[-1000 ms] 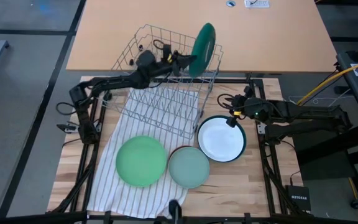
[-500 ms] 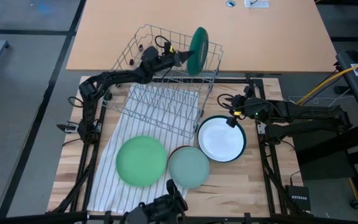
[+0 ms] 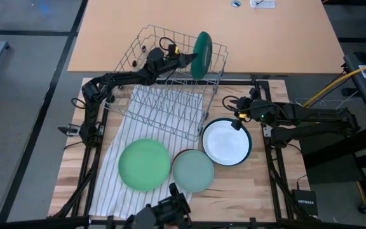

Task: Sort dishes
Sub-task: Put the dark green plate into the dishwasher rack

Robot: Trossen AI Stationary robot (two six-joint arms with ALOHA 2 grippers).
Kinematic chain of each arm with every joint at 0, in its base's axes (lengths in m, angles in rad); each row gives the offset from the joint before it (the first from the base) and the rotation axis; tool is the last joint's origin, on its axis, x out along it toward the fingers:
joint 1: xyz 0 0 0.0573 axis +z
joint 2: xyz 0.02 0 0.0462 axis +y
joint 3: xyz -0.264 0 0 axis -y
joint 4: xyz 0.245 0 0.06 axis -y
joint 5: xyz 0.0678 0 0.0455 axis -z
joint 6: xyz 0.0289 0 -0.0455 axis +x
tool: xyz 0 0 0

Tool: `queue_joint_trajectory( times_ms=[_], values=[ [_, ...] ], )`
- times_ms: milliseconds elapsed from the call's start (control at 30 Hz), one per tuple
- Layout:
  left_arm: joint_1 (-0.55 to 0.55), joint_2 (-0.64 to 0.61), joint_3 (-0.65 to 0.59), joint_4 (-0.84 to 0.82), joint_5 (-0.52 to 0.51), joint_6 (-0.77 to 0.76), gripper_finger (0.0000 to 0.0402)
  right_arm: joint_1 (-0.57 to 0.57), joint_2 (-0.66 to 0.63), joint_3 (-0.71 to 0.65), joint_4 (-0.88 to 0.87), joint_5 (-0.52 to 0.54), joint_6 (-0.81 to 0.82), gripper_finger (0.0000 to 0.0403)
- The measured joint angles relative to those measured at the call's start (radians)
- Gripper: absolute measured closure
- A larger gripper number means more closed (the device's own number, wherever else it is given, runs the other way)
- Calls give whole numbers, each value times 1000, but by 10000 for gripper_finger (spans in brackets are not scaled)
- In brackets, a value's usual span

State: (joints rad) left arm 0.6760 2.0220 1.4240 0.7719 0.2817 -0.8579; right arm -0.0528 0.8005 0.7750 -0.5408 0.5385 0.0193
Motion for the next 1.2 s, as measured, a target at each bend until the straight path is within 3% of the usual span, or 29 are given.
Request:
queue_joint_trajectory(
  times_ms=[333, 567, 933, 1200],
  values=[
    [-8, 1, -3, -93, -143, -23, 401, 0, 0, 0, 0, -8, 2, 300],
    [-10, 1, -2, -107, -163, 26, 393, 0, 0, 0, 0, -8, 2, 300],
    [-13, 1, -2, -138, -169, 84, 262, 0, 0, 0, -1, -8, 2, 300],
    [17, -2, -2, -150, -165, 161, 228, 0, 0, 0, -8, -8, 2, 300]
  ],
)
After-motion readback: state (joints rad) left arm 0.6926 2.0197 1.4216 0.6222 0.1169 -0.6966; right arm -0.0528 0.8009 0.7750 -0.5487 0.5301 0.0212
